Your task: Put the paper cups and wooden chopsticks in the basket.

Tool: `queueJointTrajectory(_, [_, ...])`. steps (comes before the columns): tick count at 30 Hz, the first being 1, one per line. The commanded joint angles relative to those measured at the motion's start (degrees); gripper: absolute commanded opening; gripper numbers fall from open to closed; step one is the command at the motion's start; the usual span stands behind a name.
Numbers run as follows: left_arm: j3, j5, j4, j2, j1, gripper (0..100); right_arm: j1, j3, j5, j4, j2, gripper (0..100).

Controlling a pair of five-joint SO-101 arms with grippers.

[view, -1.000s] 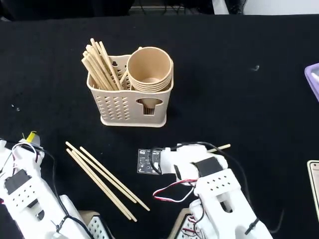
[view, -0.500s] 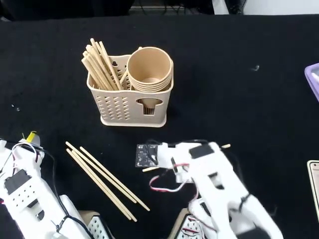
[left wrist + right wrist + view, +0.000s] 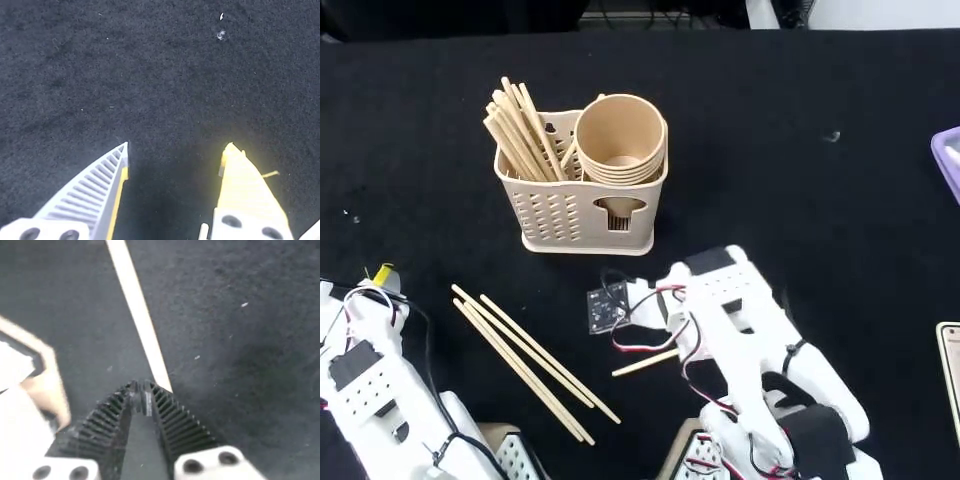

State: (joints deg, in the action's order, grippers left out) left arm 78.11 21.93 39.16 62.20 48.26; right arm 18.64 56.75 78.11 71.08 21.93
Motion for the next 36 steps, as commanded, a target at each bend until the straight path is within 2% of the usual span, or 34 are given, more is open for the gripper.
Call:
queueJointTrajectory(1, [-0.92,-0.79,-0.26,0.88,-0.22,29,0.70,-5.93,-3.96,8.00,4.62,1.1])
queueJointTrajectory(4, [-0.92,-0.79,-0.26,0.88,-0.31,29,4.04,-4.62,-8.88,8.18,8.75,1.1])
queueJointTrajectory(8, [-0.92,-0.79,-0.26,0.88,-0.13,29,7.56,0.57,-11.43,4.31,12.53,1.7])
queueJointTrajectory(10, [-0.92,-0.79,-0.26,0.88,-0.13,29,7.47,3.65,-13.01,0.18,12.62,5.7])
queueJointTrajectory(14, [-0.92,-0.79,-0.26,0.88,-0.22,29,7.82,7.69,-14.07,-5.10,10.77,19.9])
queueJointTrajectory(19, [-0.92,-0.79,-0.26,0.88,-0.31,29,7.82,8.48,-13.98,-9.85,5.58,20.4])
queueJointTrajectory(23, [-0.92,-0.79,-0.26,0.88,-0.22,29,7.82,7.69,-13.89,-12.57,-0.40,16.3])
queueJointTrajectory(26, [-0.92,-0.79,-0.26,0.88,-0.22,29,7.82,5.41,-14.15,-12.48,-2.68,1.6])
queueJointTrajectory(29, [-0.92,-0.79,-0.26,0.88,-0.22,29,7.47,2.77,-14.86,-9.32,-1.71,1.1])
queueJointTrajectory(33, [-0.92,-0.79,-0.26,0.88,-0.22,29,7.91,-3.82,-21.63,-3.69,4.44,1.0])
queueJointTrajectory(36, [-0.92,-0.79,-0.26,0.88,-0.22,29,10.37,-8.40,-33.05,-3.25,10.59,1.0])
